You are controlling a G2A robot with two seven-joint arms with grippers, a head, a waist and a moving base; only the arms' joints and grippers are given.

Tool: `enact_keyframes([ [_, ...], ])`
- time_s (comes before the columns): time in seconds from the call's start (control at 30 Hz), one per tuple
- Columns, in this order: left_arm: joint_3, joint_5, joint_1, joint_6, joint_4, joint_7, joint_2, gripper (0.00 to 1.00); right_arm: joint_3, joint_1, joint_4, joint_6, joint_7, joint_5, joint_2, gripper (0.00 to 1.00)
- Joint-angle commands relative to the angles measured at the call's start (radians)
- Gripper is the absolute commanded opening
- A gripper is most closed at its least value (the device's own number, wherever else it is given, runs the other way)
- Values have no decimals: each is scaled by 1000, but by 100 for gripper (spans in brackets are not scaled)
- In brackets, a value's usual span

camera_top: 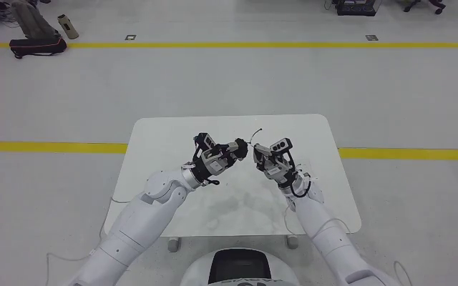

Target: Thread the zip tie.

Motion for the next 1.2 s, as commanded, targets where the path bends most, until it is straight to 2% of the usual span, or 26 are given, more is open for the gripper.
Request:
enact_keyframes([
  [0.0, 0, 0, 0, 0, 0, 0, 0, 0, 1, -1, -1, 0, -1, -1, 1, 0],
  [1.17, 0, 0, 0, 0, 0, 0, 0, 0, 23, -13, 3, -7, -16, -5, 10, 0],
])
